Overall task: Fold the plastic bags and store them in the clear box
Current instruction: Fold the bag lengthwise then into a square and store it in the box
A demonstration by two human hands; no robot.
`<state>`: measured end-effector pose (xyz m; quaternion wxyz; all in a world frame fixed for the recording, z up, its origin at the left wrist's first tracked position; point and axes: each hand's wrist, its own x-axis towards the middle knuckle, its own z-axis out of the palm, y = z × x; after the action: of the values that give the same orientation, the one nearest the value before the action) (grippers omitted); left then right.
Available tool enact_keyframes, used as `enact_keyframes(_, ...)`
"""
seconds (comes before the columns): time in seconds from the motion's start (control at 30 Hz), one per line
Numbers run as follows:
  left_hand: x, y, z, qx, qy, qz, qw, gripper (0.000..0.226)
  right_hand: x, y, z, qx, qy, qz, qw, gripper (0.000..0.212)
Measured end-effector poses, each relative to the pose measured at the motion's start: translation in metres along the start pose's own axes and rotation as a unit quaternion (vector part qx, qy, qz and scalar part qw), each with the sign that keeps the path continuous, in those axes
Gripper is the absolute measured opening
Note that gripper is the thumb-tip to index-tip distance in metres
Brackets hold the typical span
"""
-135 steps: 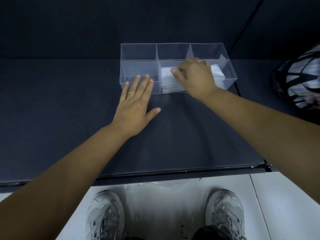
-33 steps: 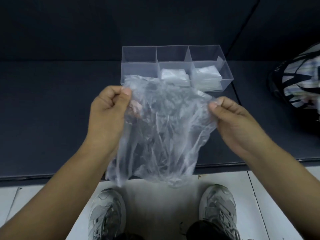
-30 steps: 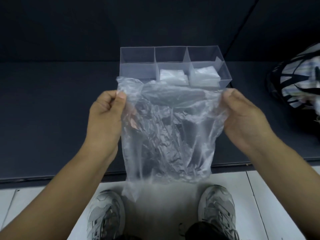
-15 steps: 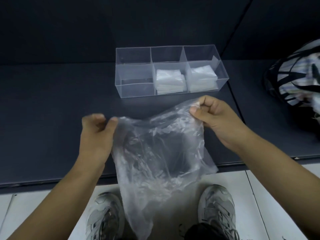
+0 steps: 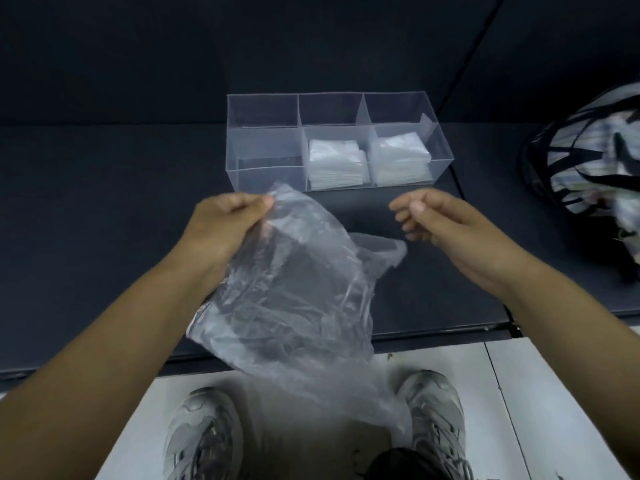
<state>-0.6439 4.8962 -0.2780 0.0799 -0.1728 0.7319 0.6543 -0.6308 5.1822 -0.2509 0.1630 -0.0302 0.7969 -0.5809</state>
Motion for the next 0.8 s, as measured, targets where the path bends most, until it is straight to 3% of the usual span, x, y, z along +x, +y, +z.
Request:
enact_keyframes(0.13,0.005,-0.010,-0.008,-0.014,0.050,-0.029,0.998,0.013,-0.011,0.012,0.004,-0.097,-0.149,-0.007,0.984,0.043)
enact_keyframes(0.23,0.007,-0.015,-0.012,-0.019,0.053,-0.040,0.998,0.013,0.003,0.016,0.021,-0.158,-0.140,-0.012,0.977,0.075)
enact_keyframes(0.3,0.008,-0.018,-0.014,-0.017,0.048,-0.042,0.998,0.013,0.016,0.015,0.026,-0.183,-0.142,-0.018,0.973,0.082)
enact_keyframes(0.33,0.009,-0.019,-0.014,-0.017,0.046,-0.042,0.998,0.013,0.023,0.016,0.026,-0.199,-0.149,-0.019,0.968,0.076)
enact_keyframes(0.43,0.013,-0.022,-0.017,-0.011,0.060,-0.041,0.997,0.014,0.040,0.018,0.021,-0.269,-0.184,-0.030,0.945,0.027)
enact_keyframes(0.47,0.016,-0.023,-0.020,-0.005,0.073,-0.040,0.997,0.014,0.042,0.019,0.015,-0.285,-0.194,-0.027,0.938,0.019)
enact_keyframes(0.53,0.021,-0.025,-0.027,-0.003,0.100,-0.040,0.994,0.014,0.041,0.021,-0.001,-0.277,-0.206,-0.003,0.938,0.021)
enact_keyframes(0.67,0.025,-0.028,-0.036,-0.011,0.127,-0.042,0.991,0.015,0.032,0.025,-0.027,-0.151,-0.174,0.035,0.972,0.019)
enact_keyframes(0.7,0.026,-0.028,-0.036,-0.014,0.129,-0.044,0.991,0.014,0.031,0.026,-0.027,-0.119,-0.159,0.039,0.979,0.025)
enact_keyframes(0.8,0.027,-0.028,-0.034,-0.009,0.127,-0.045,0.991,0.011,0.035,0.023,-0.013,-0.094,-0.136,0.026,0.986,0.071)
